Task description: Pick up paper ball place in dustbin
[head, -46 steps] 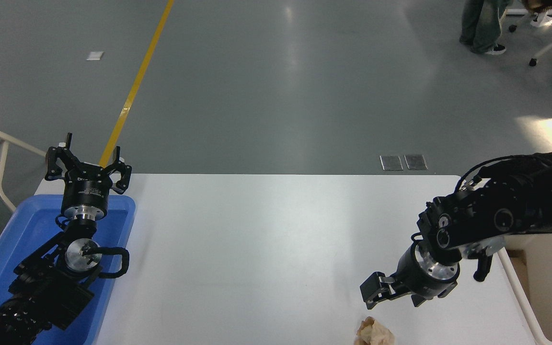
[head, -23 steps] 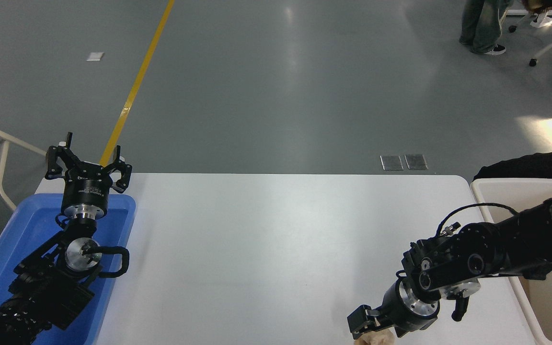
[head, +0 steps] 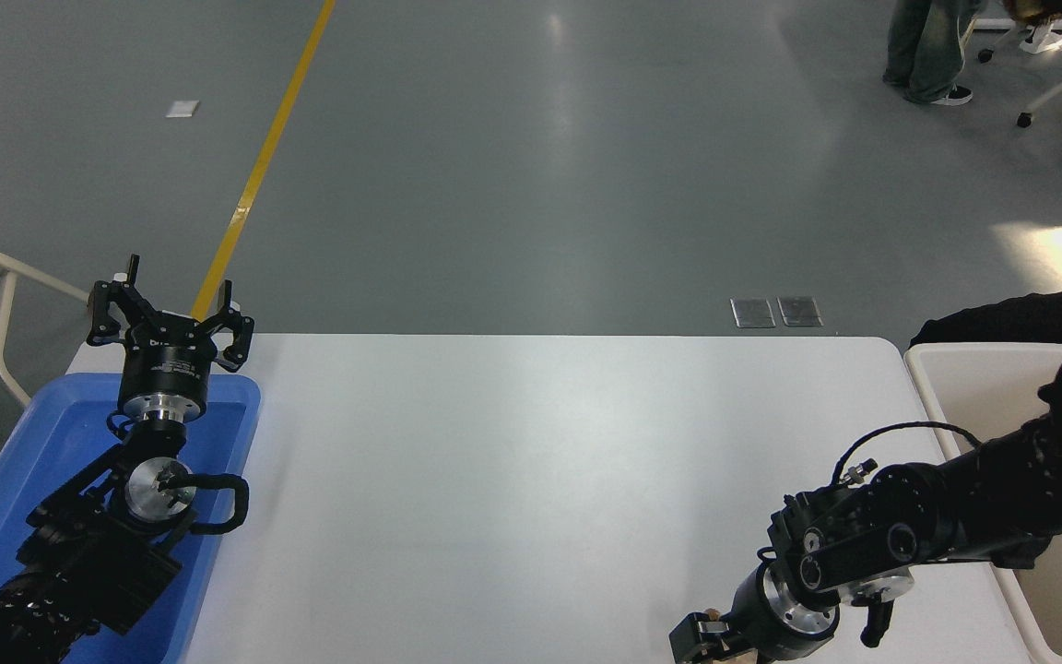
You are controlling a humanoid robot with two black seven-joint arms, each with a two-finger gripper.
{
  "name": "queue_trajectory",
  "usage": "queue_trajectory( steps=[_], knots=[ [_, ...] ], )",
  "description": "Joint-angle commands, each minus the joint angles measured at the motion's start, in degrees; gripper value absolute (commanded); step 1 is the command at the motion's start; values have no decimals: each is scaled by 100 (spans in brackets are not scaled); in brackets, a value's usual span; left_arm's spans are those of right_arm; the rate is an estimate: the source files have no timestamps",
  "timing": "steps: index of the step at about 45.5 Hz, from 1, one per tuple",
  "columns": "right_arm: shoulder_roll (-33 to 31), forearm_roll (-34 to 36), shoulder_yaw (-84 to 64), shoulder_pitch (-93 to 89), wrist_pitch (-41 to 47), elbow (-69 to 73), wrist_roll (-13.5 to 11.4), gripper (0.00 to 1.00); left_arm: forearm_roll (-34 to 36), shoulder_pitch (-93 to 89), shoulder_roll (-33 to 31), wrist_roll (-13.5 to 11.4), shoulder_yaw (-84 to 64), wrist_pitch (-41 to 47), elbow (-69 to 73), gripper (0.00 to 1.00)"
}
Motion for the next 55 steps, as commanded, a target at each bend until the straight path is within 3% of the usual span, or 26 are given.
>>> queue_trajectory(
  steps=[1,6,11,13,25,36,55],
  knots=[
    [119,-4,77,-142,-46,-125,1,45,0,6,0,5,0,0,0,99],
    [111,-4,69,-125,-46,-143,1,36,9,6,0,5,0,0,0,99],
    [49,13,60,-72,-20,-143,10,7,9,6,0,5,0,-9,0,99],
    [6,22,51,-37,15,-134,10,0,9,6,0,5,0,0,0,99],
    [-732,48,-177,964,279,445,10,0,9,6,0,5,0,-9,0,99],
    [-1541,127,-1003,2984,709,1553,10,0,9,6,0,5,0,-9,0,99],
    [-1629,356,-2216,6852,2097,2360,63,0,0,6,0,-4,0,-9,0,99]
  ],
)
